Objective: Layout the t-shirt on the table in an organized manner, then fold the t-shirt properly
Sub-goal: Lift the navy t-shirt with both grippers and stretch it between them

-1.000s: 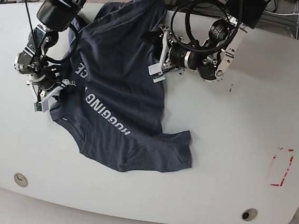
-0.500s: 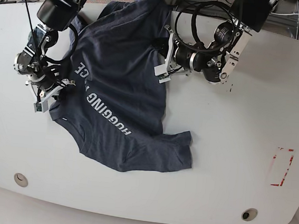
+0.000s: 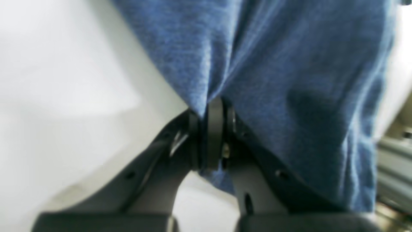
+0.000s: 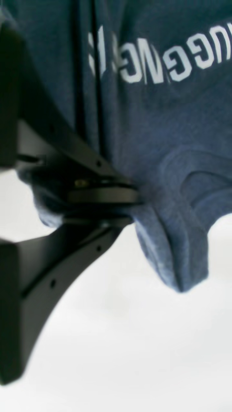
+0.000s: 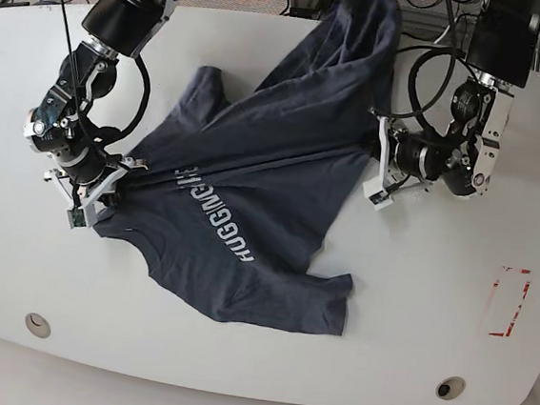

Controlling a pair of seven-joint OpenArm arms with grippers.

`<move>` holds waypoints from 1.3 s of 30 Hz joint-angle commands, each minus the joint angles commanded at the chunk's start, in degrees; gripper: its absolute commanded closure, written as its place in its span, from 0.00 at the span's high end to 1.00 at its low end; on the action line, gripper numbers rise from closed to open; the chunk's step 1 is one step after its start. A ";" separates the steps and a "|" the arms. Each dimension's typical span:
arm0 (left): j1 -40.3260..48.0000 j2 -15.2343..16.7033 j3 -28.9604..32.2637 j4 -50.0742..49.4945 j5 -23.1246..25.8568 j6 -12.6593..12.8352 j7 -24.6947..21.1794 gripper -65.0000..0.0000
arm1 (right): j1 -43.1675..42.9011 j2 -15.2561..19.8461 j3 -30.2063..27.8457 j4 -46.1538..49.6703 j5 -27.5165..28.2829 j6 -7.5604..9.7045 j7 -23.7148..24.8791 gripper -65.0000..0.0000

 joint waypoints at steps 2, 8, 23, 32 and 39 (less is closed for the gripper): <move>-0.62 -0.79 -0.88 2.73 0.00 0.00 0.79 0.00 | 0.00 -0.26 0.00 1.93 0.18 0.00 -1.32 0.06; -3.25 -0.88 -4.66 11.78 0.00 0.00 4.66 0.00 | 0.79 -0.53 -1.58 8.70 0.26 0.00 -2.11 0.06; -16.79 -2.99 -7.65 17.67 -0.09 -0.09 5.27 0.00 | 10.37 0.00 -7.47 15.65 -0.09 0.00 -2.20 0.06; -29.27 -4.48 -8.53 17.76 0.09 -6.20 5.36 0.00 | 18.90 2.46 -11.69 15.30 -0.09 0.00 -2.20 0.06; -38.51 -4.48 -11.78 20.75 0.09 -6.20 5.36 0.00 | 27.52 3.96 -14.51 14.24 -0.18 0.00 -2.20 0.06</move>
